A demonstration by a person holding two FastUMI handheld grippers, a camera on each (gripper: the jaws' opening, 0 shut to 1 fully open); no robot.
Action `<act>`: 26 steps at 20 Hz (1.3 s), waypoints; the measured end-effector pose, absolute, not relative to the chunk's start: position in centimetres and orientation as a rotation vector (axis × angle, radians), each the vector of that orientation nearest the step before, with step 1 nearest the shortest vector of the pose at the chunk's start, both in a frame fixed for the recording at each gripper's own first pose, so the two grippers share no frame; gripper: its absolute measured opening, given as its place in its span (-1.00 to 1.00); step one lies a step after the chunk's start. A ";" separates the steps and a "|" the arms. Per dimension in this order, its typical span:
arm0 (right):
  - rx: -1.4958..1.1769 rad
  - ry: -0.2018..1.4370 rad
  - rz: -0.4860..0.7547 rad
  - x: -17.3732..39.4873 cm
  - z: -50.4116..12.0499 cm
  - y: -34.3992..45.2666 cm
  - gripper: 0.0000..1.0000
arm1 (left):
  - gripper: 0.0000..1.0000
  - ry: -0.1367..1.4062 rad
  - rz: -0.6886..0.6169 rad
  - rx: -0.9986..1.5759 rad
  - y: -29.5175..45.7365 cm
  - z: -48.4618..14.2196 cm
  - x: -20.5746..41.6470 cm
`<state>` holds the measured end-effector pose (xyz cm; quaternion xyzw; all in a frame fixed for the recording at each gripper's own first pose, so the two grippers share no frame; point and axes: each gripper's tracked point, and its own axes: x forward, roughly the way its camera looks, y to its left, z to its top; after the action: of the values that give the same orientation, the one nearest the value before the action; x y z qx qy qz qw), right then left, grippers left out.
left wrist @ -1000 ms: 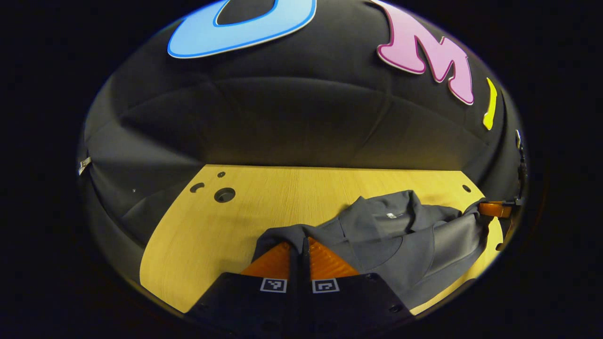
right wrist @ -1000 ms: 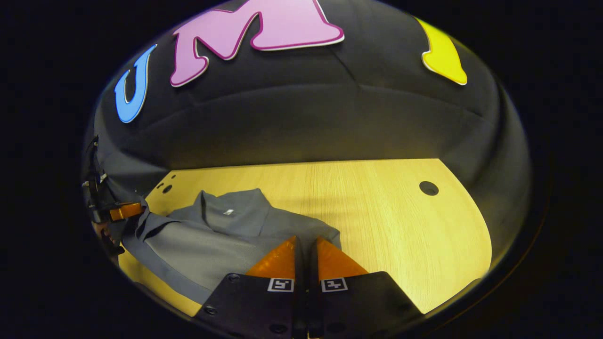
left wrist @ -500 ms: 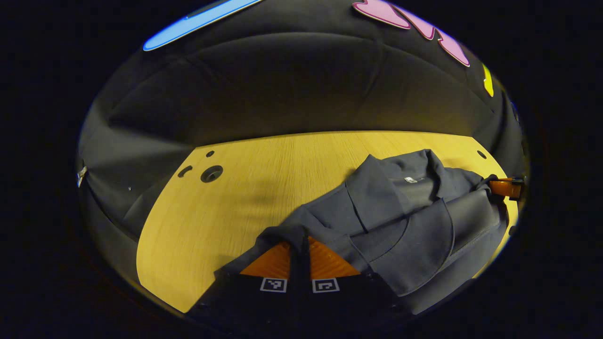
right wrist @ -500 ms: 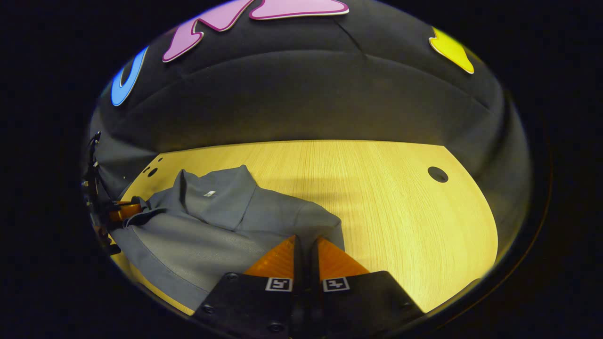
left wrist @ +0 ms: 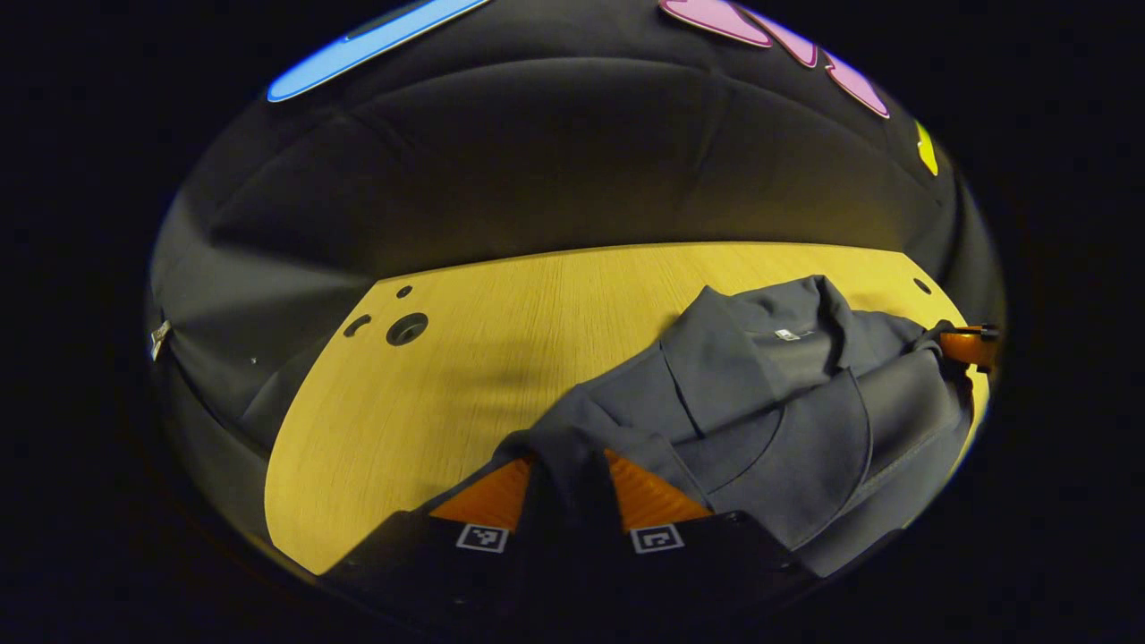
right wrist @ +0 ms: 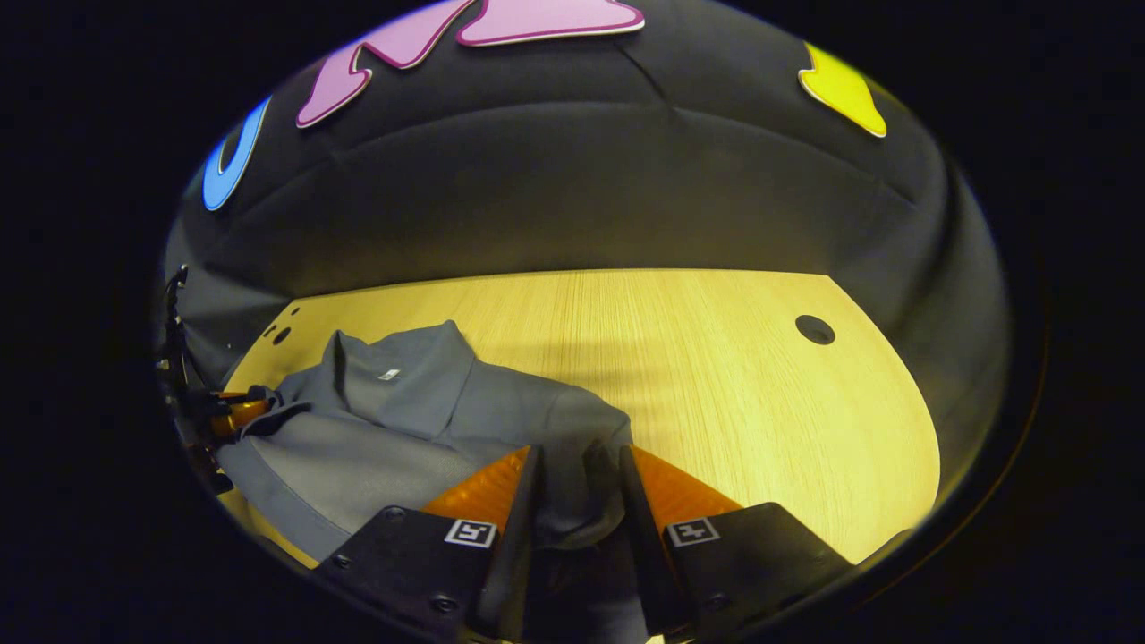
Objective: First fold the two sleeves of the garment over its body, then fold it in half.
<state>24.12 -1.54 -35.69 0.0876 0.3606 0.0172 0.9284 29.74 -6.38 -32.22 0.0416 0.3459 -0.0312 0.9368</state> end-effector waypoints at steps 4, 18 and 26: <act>0.214 0.717 -0.003 23.3 -33.4 -2.6 0.43 | 0.48 0.680 -0.049 0.076 -6.1 -30.2 28.9; 0.169 0.525 0.131 10.2 -19.9 0.6 0.62 | 0.96 0.443 -0.208 0.098 -9.1 -16.3 14.3; 0.258 0.541 0.143 3.1 -18.7 3.8 0.65 | 0.96 0.495 -0.257 0.075 -9.9 -16.6 3.7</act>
<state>3.06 3.77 -18.73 0.1272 0.2662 0.0705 0.9529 3.67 -9.92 -16.59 0.0372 0.2442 -0.1269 0.9607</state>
